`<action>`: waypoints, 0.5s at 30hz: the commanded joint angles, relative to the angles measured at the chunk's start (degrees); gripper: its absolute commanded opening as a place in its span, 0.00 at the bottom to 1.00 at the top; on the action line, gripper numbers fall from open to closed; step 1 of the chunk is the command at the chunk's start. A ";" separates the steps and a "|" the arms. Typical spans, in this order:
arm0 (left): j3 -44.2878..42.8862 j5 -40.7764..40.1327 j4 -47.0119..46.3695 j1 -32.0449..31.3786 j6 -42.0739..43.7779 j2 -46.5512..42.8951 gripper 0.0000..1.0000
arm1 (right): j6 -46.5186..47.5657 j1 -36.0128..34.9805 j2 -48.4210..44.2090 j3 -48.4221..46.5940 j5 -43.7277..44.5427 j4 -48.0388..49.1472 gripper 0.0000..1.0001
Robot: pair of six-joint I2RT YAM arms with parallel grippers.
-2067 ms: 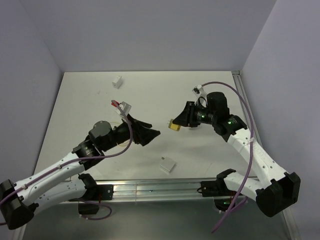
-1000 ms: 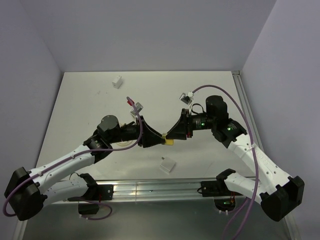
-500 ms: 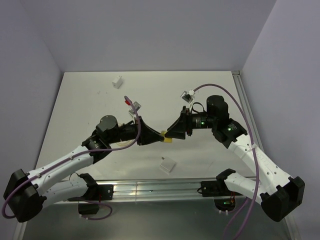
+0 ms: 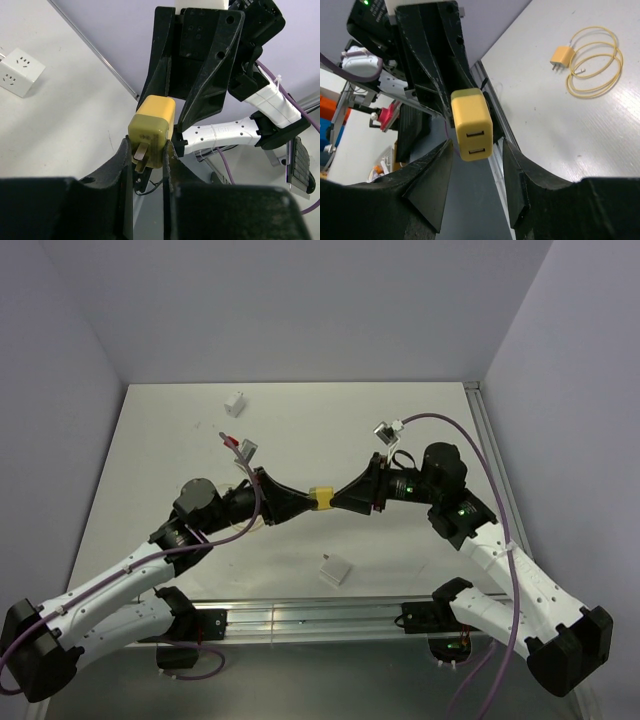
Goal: Insert the plug
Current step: Adjust the plug.
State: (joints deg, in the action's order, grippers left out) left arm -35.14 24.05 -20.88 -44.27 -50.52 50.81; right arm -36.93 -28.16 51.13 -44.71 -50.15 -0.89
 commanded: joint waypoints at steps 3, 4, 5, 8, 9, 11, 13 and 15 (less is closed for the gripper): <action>0.68 -0.24 -6.35 0.24 -2.82 -0.27 0.00 | -4.12 -0.40 0.28 0.41 1.37 8.70 0.51; 0.68 -0.06 -6.71 0.24 -3.00 0.17 0.00 | -4.90 -0.40 0.54 0.50 1.20 9.49 0.51; 0.68 0.11 -7.06 0.24 -3.26 0.43 0.00 | -5.34 -0.49 0.81 0.93 0.93 10.28 0.51; 0.95 0.03 -8.29 0.24 -3.88 0.96 0.00 | -6.93 -0.75 1.34 1.29 -0.30 13.01 0.47; 1.12 -0.06 -8.56 0.33 -3.97 0.96 0.00 | -6.93 -0.93 1.34 1.20 -0.30 13.01 0.47; 0.95 -0.15 -8.91 0.33 -4.06 0.96 0.00 | -6.40 -1.10 1.34 1.38 -0.39 12.66 0.47; 0.95 -0.24 -9.17 0.33 -4.06 1.14 0.01 | -6.40 -1.37 1.34 1.64 -0.39 12.57 0.45; 0.95 -0.24 -9.52 0.33 -4.06 1.22 0.00 | -6.49 -1.54 1.51 1.64 -0.56 12.84 0.41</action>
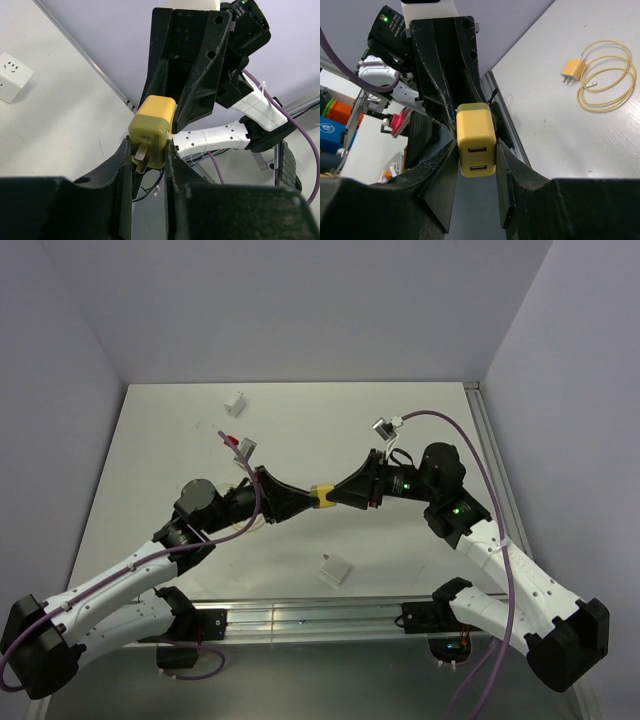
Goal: Insert the plug
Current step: Adjust the plug.
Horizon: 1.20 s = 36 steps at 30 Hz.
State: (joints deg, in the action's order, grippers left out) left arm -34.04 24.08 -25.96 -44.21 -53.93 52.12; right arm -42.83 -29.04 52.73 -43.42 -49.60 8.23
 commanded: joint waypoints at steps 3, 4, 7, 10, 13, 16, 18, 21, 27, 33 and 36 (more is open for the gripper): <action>-0.15 0.18 -4.98 0.17 -0.82 0.53 0.01 | -0.41 -0.84 0.18 0.27 -0.85 3.46 0.40; -0.15 0.44 -5.07 0.26 -0.82 0.79 0.01 | -0.50 -1.02 0.18 0.09 -0.84 3.46 0.39; -0.15 0.53 -5.07 0.26 -0.74 1.05 0.01 | -0.68 -1.20 0.44 -0.09 -1.02 3.72 0.36; -0.15 0.53 -5.07 0.26 -0.56 1.23 0.01 | -0.68 -1.63 0.88 -0.09 -1.11 3.64 0.33; 0.03 0.18 -5.07 0.26 -0.39 1.23 0.00 | -0.68 -1.99 1.15 -0.09 -1.20 3.81 0.33; 0.38 -0.61 -5.24 0.26 -0.47 0.97 0.01 | -0.68 -2.34 1.23 -0.17 -1.02 3.81 0.32; 0.29 -0.52 -5.33 0.26 -0.56 0.88 0.01 | -0.76 -2.43 1.15 -0.26 -0.85 3.90 0.27; 0.38 -0.43 -5.68 0.26 -0.82 1.06 0.00 | -0.68 -2.52 1.32 -0.35 -0.49 3.90 0.30; -0.06 0.62 -6.39 0.26 -1.00 1.93 0.01 | -0.33 -2.69 2.64 -0.44 -1.20 4.34 0.00; -6.19 -13.94 16.65 0.26 2.78 2.29 0.75 | 10.89 -2.87 2.20 -7.98 14.50 -18.34 0.00; -8.41 -23.80 25.75 0.26 3.31 2.55 0.89 | 16.44 -2.61 6.41 -17.20 31.54 -35.48 0.00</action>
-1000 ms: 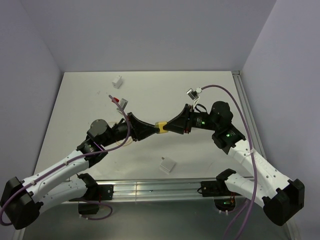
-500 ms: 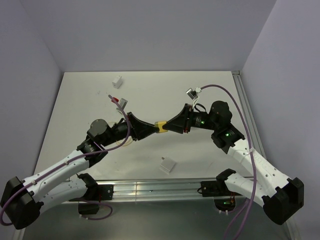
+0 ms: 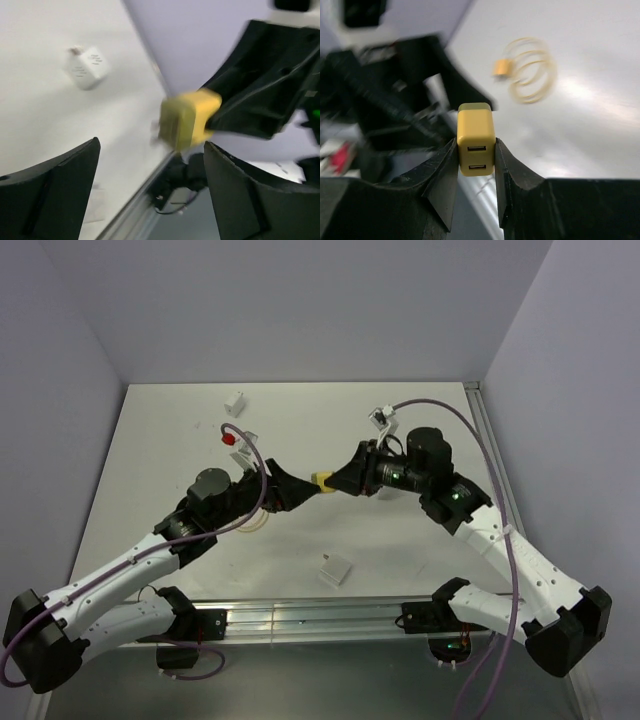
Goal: Insert the plug
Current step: Adjust the plug, then insert the plug into the socket.
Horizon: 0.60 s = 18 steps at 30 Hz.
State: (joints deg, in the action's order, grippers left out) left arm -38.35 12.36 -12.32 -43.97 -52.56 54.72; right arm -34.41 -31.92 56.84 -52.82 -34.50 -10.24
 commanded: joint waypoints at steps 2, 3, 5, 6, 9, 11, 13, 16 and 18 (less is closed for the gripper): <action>-4.45 -14.18 14.86 0.02 1.32 0.21 0.90 | 10.93 0.46 7.20 -14.92 28.66 -24.44 0.00; -4.11 -14.81 14.87 0.02 1.05 0.56 0.89 | 13.38 0.46 8.80 -17.12 31.83 -30.65 0.00; -2.97 -14.21 13.64 0.11 0.53 0.83 0.87 | 15.59 0.63 12.92 -22.14 39.32 -35.27 0.00; -2.61 -13.42 13.11 0.11 0.44 1.35 0.86 | 17.61 0.72 14.25 -23.63 41.51 -39.03 0.00; -1.91 -11.93 9.95 0.20 -0.18 3.36 0.84 | 21.92 2.12 19.00 -29.44 46.01 -44.94 0.00; -2.08 -11.22 8.10 0.20 -0.53 4.95 0.84 | 24.82 3.35 23.20 -33.74 48.46 -49.50 0.00; -3.48 -10.08 7.66 0.11 -0.79 8.55 0.84 | 27.28 5.19 27.42 -38.12 47.61 -52.58 0.00; -5.41 -7.27 6.35 0.20 -1.41 13.56 0.82 | 32.55 7.66 32.35 -41.66 47.25 -56.64 0.00; -6.65 -6.13 5.99 0.20 -1.41 16.81 0.81 | 36.93 8.80 33.77 -42.10 47.95 -57.26 0.00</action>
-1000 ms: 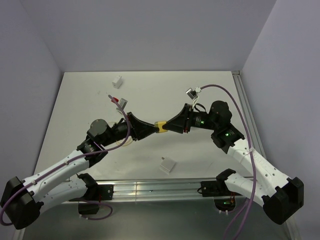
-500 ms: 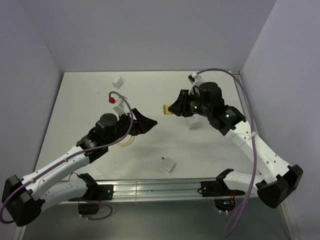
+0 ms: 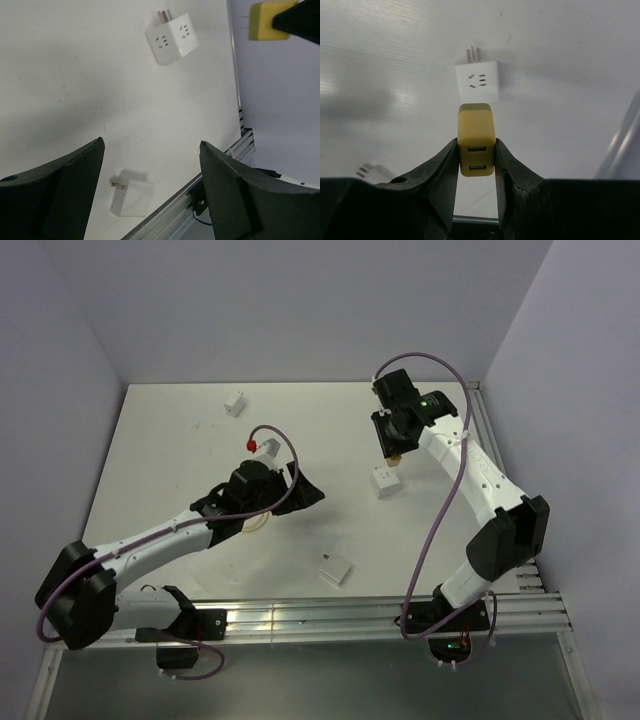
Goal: Insert the plug
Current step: Insert the plug into the socket.
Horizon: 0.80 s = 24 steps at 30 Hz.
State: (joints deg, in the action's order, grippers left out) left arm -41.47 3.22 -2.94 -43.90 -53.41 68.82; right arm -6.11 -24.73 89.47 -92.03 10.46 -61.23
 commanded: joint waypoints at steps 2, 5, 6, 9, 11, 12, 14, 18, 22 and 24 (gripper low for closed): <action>-5.01 5.12 -4.00 0.13 -0.30 5.43 0.81 | 15.12 3.02 0.10 -0.18 2.64 -3.13 0.00; -6.78 7.32 -4.35 0.13 0.23 8.25 0.80 | 19.37 4.51 -1.06 2.65 0.36 -0.20 0.00; -6.87 7.67 -4.70 0.13 0.15 8.79 0.80 | 19.47 5.39 -0.53 0.90 -0.26 -0.90 0.00; -7.04 8.90 -6.37 0.13 -0.56 10.89 0.80 | 19.82 8.29 2.37 -1.83 -7.01 -2.75 0.00; -7.65 9.25 -6.99 0.04 -1.61 13.00 0.79 | 18.60 9.08 5.09 -3.15 -9.93 -3.80 0.00; -7.92 9.43 -7.43 0.04 -1.96 13.71 0.78 | 18.24 9.09 6.06 -4.11 -10.19 -4.24 0.00; -8.53 9.70 -8.48 0.04 -2.93 15.29 0.77 | 17.71 9.09 8.61 -4.56 -10.19 -4.60 0.00; -9.59 10.05 -9.89 0.04 -4.07 19.07 0.77 | 16.13 9.00 10.02 -4.39 -10.19 -3.02 0.00; -11.34 10.05 -11.12 -0.05 -4.60 21.70 0.78 | 14.81 9.00 10.37 -4.30 -10.19 -1.70 0.00; -12.22 10.05 -11.21 -0.13 -4.69 23.20 0.78 | 13.85 9.00 10.98 -4.74 -12.04 -1.35 0.00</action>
State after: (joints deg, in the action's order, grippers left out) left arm -50.22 12.27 -10.37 -43.92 -57.01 91.05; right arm 9.13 -15.55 101.08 -94.85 0.36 -64.12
